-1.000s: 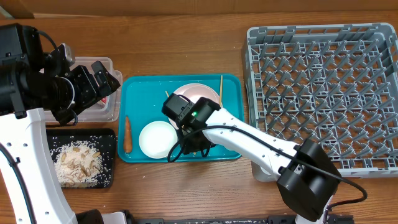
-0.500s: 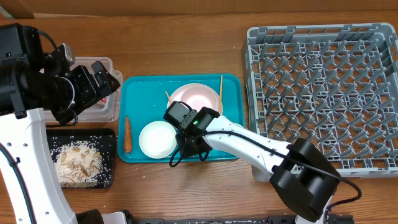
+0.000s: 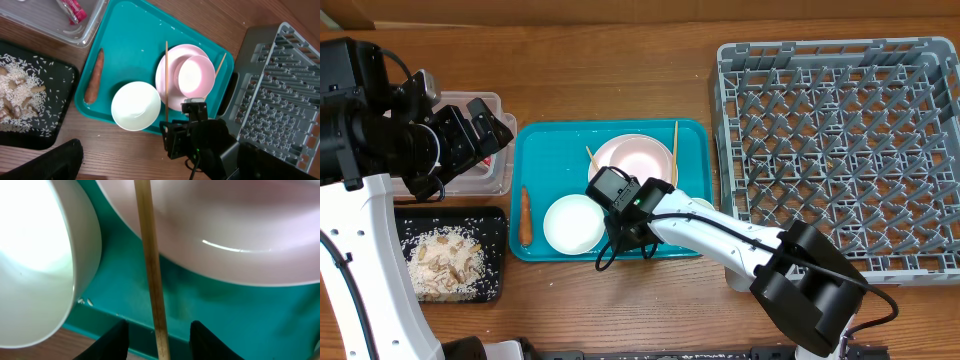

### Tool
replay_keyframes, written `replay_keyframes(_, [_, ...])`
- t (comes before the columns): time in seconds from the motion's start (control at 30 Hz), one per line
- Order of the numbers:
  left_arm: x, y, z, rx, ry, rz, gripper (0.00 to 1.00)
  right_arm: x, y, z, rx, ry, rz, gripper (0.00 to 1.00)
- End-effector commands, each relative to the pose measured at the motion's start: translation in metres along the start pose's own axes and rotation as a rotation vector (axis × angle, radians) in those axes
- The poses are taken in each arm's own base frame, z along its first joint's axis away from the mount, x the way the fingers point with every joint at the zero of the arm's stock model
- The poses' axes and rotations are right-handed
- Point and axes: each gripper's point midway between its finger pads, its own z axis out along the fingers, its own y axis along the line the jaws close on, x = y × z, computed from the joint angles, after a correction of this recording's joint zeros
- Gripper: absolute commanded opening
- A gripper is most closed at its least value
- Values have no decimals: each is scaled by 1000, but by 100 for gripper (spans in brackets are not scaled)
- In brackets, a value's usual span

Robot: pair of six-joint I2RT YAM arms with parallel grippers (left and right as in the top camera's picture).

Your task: Sort waste into correct bins and load items into the dishwasher

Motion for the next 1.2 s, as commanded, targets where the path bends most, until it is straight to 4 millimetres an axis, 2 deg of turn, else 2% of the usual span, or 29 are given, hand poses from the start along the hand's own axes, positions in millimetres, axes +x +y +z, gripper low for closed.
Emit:
replay_keyframes(0.0, [-1, 0, -1, 3, -3, -5, 100, -3, -6, 4, 35, -31, -3, 42])
replay_keyframes(0.27, [-1, 0, -1, 3, -3, -5, 100, -4, -6, 5, 32, -35, -3, 42])
replay_keyframes(0.53, [-1, 0, -1, 3, -3, -5, 100, 2, -10, 17, 29, -39, -3, 41])
replay_keyframes(0.63, [-1, 0, -1, 3, -3, -5, 100, 2, -10, 17, 30, -38, -3, 37])
replay_keyframes(0.73, [-1, 0, -1, 3, -3, -5, 100, 2, -10, 17, 30, -38, -3, 27])
replay_keyframes(1.07, [-1, 0, -1, 3, -3, -5, 100, 4, -10, 17, 29, -31, -3, 14])
replay_keyframes(1.17, [-1, 0, -1, 3, -3, -5, 100, 5, -9, 17, 20, -24, -3, 14])
